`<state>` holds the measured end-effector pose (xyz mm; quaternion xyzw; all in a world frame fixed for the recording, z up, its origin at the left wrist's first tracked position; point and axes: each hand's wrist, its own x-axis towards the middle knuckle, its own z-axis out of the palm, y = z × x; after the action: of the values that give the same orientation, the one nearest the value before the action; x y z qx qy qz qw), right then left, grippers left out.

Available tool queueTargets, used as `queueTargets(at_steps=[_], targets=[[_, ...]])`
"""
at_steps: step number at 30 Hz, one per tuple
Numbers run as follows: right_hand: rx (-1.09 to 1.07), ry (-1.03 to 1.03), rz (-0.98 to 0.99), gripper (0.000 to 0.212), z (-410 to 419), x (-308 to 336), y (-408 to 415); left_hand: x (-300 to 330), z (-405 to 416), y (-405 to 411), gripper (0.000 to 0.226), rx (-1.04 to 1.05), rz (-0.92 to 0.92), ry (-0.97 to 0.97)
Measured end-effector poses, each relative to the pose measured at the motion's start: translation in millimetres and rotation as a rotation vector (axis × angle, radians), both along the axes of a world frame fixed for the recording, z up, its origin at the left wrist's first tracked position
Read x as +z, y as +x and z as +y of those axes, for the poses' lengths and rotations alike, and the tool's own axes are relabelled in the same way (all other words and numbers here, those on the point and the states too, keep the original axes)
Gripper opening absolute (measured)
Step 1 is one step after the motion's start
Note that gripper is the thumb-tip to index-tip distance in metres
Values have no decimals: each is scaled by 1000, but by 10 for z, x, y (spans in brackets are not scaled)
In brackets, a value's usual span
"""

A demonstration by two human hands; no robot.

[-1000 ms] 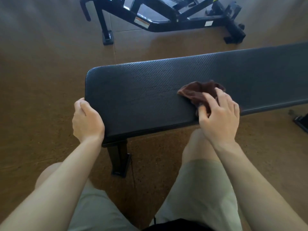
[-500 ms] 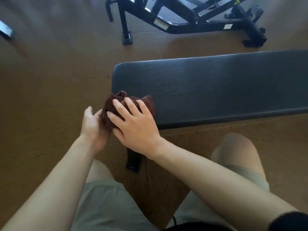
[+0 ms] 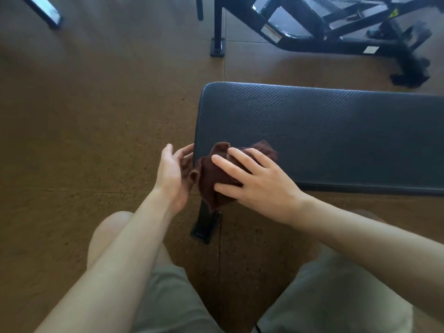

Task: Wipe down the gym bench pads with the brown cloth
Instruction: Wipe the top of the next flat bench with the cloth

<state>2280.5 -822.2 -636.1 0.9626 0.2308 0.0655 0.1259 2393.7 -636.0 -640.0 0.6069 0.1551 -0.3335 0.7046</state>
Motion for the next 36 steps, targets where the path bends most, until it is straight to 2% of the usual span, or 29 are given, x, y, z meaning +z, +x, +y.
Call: queueTargets(at_steps=[5,10,13,15,19,22,25,28,31,34,36], targets=[[150,74,55,40,110,141,389,62,-5,75,76,34,47,-34],[82,316,115,36,314,197,879,63,9,195,80,217,69,0],[-100,384,55,42,252,199,1264,64,-39,152,73,250,-37,49],[-224,424,31,42,124,203,1491,117,-208,94,64,214,-121,112],[-425,493,-23,40,-337,189,1662,195,-525,63,62,110,-210,277],[-729,472,-85,43,-1123,214,1495,198,-577,44,48,89,-258,380],[-1065,440,-102,51,-1900,241,953,207,-627,3,50,116,-295,470],[-1203,435,-192,54,-1905,204,628,217,-668,3,49,152,-294,527],[-1159,432,-218,53,-1417,183,853,236,-687,-30,47,153,-321,566],[-834,476,-184,51,-609,151,1221,233,-711,-26,35,184,-309,569],[-606,468,-136,46,-92,158,1353,233,-725,-20,38,225,-301,571]])
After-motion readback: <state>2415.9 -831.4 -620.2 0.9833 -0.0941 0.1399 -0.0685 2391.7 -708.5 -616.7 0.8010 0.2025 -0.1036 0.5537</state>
